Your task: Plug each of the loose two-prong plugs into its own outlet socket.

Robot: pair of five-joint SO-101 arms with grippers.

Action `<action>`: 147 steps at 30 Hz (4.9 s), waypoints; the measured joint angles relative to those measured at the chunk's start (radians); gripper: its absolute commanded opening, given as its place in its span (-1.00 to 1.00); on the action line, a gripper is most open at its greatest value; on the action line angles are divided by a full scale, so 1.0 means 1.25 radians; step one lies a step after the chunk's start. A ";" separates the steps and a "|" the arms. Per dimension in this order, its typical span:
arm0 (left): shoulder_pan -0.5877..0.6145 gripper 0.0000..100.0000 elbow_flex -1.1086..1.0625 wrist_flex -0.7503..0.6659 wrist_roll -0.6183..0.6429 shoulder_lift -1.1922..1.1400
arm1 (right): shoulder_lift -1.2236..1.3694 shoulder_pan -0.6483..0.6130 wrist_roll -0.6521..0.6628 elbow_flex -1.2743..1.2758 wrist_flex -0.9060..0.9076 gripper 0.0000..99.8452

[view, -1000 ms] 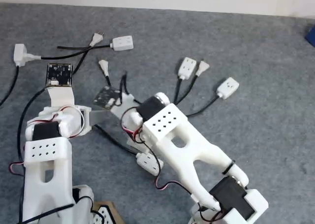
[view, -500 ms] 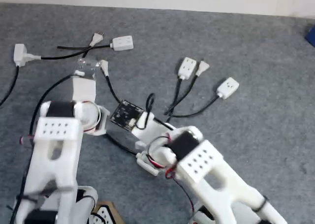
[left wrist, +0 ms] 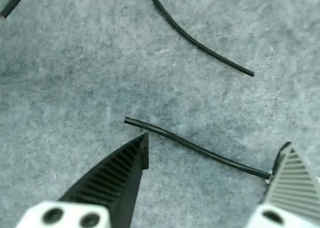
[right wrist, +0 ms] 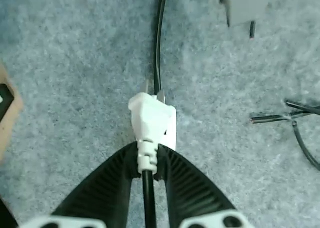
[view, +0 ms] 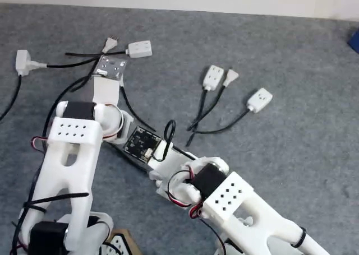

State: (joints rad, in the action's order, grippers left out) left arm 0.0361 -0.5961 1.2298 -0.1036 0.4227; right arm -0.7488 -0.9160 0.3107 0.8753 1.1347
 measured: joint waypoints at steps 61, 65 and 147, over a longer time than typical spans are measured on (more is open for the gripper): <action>0.157 -0.23 -0.147 -0.204 0.029 0.000 | 0.435 0.207 0.189 -0.530 0.385 -0.58; 0.157 -0.23 -0.147 -0.209 0.029 0.000 | 0.496 0.226 0.311 -0.555 0.400 -0.50; 0.017 -0.22 -0.015 0.110 -0.010 0.269 | 0.153 0.103 -0.016 -0.155 0.120 -0.99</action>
State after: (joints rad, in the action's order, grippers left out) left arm 0.0575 -0.6145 1.3679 -0.1158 0.7587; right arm -0.5570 -0.7871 0.2908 0.6820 1.2850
